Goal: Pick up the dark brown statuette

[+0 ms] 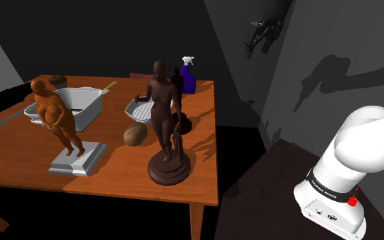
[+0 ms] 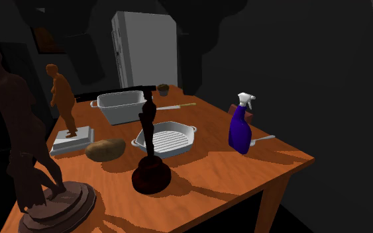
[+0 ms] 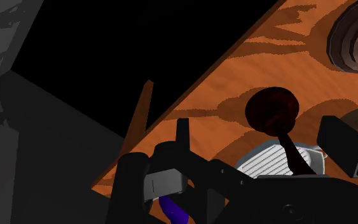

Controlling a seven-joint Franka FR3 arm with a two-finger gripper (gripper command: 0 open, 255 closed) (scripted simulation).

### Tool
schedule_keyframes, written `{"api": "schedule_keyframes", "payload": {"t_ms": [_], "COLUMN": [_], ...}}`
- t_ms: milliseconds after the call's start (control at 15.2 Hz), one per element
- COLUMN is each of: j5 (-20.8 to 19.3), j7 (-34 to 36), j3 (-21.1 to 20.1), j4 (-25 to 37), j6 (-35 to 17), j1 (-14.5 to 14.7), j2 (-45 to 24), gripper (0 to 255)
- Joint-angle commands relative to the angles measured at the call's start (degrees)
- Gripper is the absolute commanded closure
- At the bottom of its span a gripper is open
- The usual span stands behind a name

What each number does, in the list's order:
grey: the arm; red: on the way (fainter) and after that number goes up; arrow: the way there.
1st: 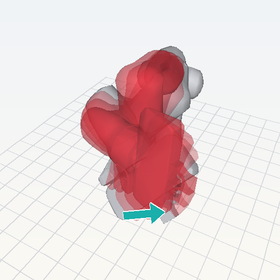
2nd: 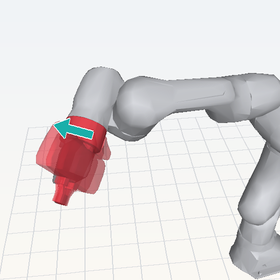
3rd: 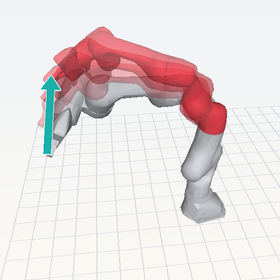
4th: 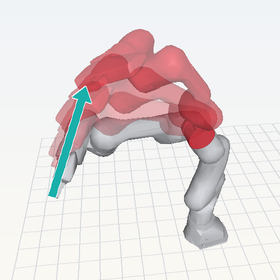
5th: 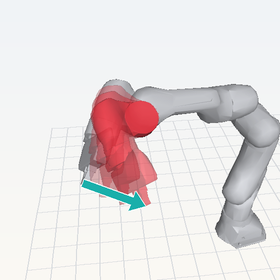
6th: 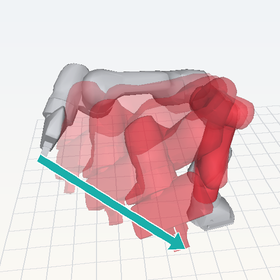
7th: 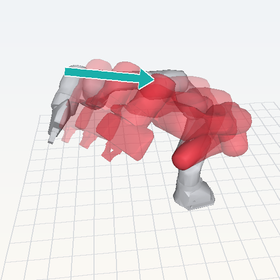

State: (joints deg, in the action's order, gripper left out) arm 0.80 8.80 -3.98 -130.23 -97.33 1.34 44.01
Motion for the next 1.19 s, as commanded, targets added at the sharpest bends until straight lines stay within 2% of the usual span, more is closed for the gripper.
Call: {"api": "schedule_keyframes", "payload": {"t_ms": [0, 594, 1122], "j5": [0.00, 0.45, -3.15], "j7": [0.00, 4.58, 10.27], "j3": [0.00, -5.25, -10.42], "j4": [0.00, -1.60, 3.04], "j6": [0.00, -19.69, -34.48], "j1": [0.00, 0.49, -0.58], "j2": [0.00, -11.59, -25.53], "gripper": [0, 0, 0]}}
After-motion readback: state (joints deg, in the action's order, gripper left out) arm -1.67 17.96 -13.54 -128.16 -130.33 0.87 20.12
